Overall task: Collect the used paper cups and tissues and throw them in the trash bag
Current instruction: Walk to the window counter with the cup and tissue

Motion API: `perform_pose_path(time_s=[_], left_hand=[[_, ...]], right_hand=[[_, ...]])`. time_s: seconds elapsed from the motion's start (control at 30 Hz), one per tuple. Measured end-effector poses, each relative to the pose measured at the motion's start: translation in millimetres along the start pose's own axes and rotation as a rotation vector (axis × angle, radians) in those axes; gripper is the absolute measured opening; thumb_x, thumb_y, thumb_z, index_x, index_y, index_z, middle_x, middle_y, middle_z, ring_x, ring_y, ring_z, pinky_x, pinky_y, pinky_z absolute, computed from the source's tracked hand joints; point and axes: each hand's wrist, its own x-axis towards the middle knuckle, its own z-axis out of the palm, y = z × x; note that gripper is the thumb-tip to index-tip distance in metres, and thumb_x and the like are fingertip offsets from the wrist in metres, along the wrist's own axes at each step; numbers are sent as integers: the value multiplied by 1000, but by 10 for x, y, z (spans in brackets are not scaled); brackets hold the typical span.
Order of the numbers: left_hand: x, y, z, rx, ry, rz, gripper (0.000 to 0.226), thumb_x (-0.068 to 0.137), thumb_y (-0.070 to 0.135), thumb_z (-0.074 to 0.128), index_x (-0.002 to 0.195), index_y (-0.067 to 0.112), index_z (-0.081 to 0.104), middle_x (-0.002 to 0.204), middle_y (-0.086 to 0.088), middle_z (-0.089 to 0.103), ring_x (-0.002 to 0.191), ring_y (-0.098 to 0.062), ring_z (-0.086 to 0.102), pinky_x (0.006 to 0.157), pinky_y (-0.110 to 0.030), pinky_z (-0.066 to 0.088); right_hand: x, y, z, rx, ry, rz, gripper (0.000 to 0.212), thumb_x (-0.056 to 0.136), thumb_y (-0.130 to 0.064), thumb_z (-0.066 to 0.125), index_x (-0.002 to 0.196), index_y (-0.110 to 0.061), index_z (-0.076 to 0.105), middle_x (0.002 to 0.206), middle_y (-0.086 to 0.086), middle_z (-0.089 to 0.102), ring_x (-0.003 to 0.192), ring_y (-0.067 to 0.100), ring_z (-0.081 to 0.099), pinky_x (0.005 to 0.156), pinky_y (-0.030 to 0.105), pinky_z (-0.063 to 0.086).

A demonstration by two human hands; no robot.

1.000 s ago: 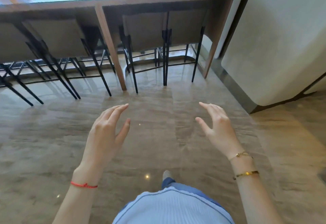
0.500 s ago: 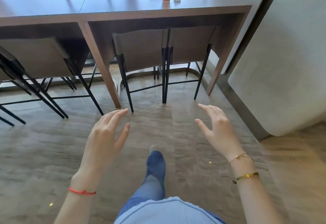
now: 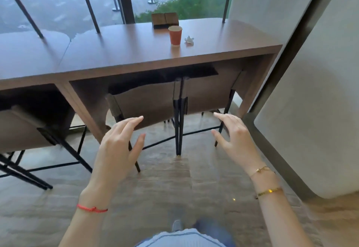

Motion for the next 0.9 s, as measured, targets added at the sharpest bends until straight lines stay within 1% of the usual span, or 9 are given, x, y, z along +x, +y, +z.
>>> perform_pose_path(time_s=[0.07,0.2,0.27,0.4,0.5,0.7,0.8,0.9], left_hand=[[369,-71,48,19,6,23,43,92,31,54,132,15,55,126,-3,61,120,-19,54,102,-43,46],[1137,-215,211,33,24,1,43,93,30,56,134,16,53,127,-3,61,119,-18,54,100,-43,48],[1509,-289,347,42,29,-19,45,94,33,55,136,19,51,129,-1,60,120,-16,54,100,-40,47],[2247,-407,721,22,34,-55,47,94,35,54,138,23,48,131,3,58,119,-15,54,97,-35,48],[2843,-455,1051,-7,48,-78,48,93,36,56,138,24,46,129,5,59,116,-14,56,92,-37,51],[4051,-561,1649,-28,57,-150,63,89,38,62,144,21,37,131,1,56,116,-17,56,94,-39,49],[4559,-630,1917,-54,55,-202,73,85,38,67,146,18,32,135,-4,53,118,-20,54,96,-41,47],[4940,-696,2157,-111,32,-253,86,80,41,72,149,16,26,140,-6,48,123,-21,50,99,-42,45]], right_hand=[[345,24,9,9,13,-11,46,90,-32,58,133,-20,48,130,-2,54,128,12,42,110,39,36],[1091,135,81,45,40,-20,43,91,-33,57,132,-20,50,130,-3,56,127,12,43,109,39,37],[1473,234,142,57,55,-28,42,91,-32,57,131,-21,51,130,-4,56,127,11,43,108,37,38],[2239,509,256,86,76,-45,35,91,-30,57,124,-20,56,124,-6,59,121,8,46,105,31,39],[2874,775,294,104,76,-65,30,91,-28,57,119,-20,59,118,-6,61,117,8,49,101,25,39],[4293,1232,353,64,31,-104,29,91,-24,58,119,-14,60,121,0,61,116,13,52,98,16,31],[4911,1414,495,36,-17,-136,32,90,-21,59,121,-14,58,124,2,60,118,17,51,97,17,30],[5421,1543,697,29,-58,-152,34,89,-19,60,123,-13,58,125,6,59,118,22,50,98,24,35]])
